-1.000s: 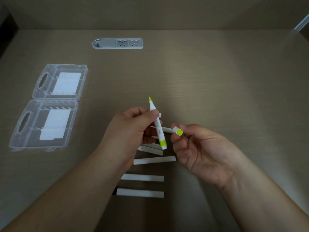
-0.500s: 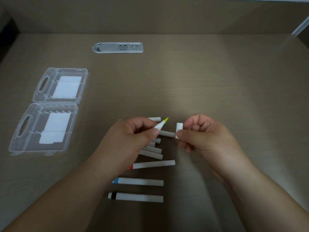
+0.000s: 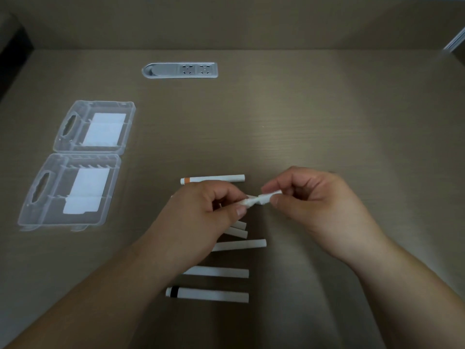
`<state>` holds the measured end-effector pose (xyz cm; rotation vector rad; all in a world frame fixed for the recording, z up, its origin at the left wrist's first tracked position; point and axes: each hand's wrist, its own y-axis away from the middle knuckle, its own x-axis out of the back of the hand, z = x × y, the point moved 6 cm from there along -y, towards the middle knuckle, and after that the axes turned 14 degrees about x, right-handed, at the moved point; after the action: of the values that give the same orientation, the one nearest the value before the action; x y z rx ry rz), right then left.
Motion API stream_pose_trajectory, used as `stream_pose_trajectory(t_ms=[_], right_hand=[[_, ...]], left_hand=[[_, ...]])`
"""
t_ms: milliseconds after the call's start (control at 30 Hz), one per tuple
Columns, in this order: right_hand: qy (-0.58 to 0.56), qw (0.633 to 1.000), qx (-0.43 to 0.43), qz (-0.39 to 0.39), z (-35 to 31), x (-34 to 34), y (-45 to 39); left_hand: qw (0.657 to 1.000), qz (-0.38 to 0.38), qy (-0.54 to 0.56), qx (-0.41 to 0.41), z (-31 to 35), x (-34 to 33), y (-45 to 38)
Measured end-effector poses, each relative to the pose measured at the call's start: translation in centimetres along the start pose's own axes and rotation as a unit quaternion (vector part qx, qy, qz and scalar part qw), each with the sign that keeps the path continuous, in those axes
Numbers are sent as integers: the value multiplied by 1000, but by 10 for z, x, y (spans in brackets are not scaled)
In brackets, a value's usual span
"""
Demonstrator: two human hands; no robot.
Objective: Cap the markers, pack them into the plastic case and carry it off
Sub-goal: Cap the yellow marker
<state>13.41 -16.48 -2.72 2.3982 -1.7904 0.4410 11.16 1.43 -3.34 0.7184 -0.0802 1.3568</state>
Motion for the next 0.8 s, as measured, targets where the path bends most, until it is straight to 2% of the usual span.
stream_pose_trajectory(t_ms=[200,400,467,533,600,733,800], right_hand=[[15,1000,4,-18,3,-10,1],[9,1000,-2,1,2,-16,4],[-26,999,-17,25,4,-19,6],[-75,994,-32,67,6,-23,8],[-89,991,-44,94,8,-29,9],[-78,995,-35,59,-5,-49,7],[-85,995,-17,57,-12,-54,5]], left_hand=[[999,14,-37,-9,1,-4,1],[999,37,-15,0,-5,-9,2],[999,41,-3,6,-5,-9,5],[997,61,44,24,-5,-5,3],[985,83,138,54,-7,0,-1],[937,17,336,89,-2,-8,-6],[926,2,367,86,0,-11,-3]])
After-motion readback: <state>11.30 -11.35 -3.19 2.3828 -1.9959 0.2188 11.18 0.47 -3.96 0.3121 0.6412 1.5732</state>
